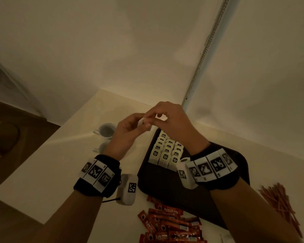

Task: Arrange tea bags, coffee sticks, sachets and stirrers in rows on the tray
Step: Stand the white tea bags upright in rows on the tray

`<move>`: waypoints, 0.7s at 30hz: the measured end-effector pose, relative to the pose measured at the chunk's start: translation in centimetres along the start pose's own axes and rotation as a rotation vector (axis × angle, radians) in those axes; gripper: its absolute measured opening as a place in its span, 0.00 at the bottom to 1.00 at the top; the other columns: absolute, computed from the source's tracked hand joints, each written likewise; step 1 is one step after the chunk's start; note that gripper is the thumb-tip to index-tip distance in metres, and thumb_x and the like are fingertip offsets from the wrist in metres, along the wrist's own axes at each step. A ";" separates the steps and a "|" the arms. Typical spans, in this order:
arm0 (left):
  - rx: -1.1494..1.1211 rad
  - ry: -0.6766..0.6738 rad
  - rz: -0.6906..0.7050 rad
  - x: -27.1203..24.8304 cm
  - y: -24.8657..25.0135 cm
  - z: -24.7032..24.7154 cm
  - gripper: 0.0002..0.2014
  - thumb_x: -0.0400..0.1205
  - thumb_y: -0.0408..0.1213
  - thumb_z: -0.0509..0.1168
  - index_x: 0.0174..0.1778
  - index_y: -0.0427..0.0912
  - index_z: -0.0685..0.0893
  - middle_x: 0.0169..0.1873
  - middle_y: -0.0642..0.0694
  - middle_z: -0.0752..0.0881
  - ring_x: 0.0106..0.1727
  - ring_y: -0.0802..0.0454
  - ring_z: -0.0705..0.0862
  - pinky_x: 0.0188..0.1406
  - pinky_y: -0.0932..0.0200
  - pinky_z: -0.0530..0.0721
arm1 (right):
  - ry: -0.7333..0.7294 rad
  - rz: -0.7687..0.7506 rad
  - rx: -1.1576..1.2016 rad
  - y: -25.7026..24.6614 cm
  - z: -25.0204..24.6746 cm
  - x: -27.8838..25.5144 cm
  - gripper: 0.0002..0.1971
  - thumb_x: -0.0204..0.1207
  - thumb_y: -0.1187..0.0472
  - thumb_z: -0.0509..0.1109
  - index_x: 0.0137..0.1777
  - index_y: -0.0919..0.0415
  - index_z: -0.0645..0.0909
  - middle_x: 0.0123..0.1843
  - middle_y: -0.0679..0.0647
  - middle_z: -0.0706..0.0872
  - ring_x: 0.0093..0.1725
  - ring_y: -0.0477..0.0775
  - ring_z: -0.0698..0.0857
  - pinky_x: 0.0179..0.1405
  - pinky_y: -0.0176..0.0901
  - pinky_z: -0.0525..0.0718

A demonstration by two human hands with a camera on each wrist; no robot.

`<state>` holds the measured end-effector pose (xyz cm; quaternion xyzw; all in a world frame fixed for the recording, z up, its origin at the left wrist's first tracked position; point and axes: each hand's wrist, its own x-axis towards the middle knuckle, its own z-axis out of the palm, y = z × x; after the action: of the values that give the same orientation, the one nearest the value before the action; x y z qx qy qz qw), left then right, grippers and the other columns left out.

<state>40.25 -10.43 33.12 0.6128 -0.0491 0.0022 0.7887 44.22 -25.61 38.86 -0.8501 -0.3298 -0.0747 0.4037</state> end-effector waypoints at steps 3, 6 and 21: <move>0.036 0.039 0.082 -0.1 1.0 0.4 0.08 0.75 0.29 0.70 0.48 0.41 0.89 0.40 0.51 0.91 0.46 0.55 0.88 0.48 0.61 0.85 | -0.057 0.018 -0.020 -1.6 -1.4 0.8 0.06 0.69 0.58 0.77 0.45 0.55 0.90 0.35 0.43 0.85 0.35 0.39 0.78 0.40 0.29 0.74; 0.055 0.031 0.117 -0.1 1.5 1.0 0.06 0.75 0.29 0.69 0.46 0.35 0.88 0.38 0.49 0.91 0.44 0.54 0.88 0.49 0.63 0.84 | -0.099 0.034 -0.083 -2.9 -2.2 1.5 0.04 0.71 0.57 0.76 0.44 0.54 0.89 0.33 0.43 0.85 0.34 0.41 0.79 0.39 0.32 0.75; -0.413 0.004 -0.099 -1.6 1.2 3.4 0.11 0.75 0.39 0.63 0.39 0.51 0.92 0.44 0.49 0.91 0.48 0.54 0.89 0.48 0.61 0.85 | 0.044 0.160 -0.114 -5.1 -3.1 3.1 0.03 0.71 0.58 0.76 0.40 0.57 0.90 0.29 0.38 0.83 0.30 0.31 0.80 0.33 0.21 0.74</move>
<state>38.32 -13.28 34.99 0.4396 -0.0167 -0.0454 0.8969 43.90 -24.04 45.37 -0.8934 -0.2470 -0.0794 0.3667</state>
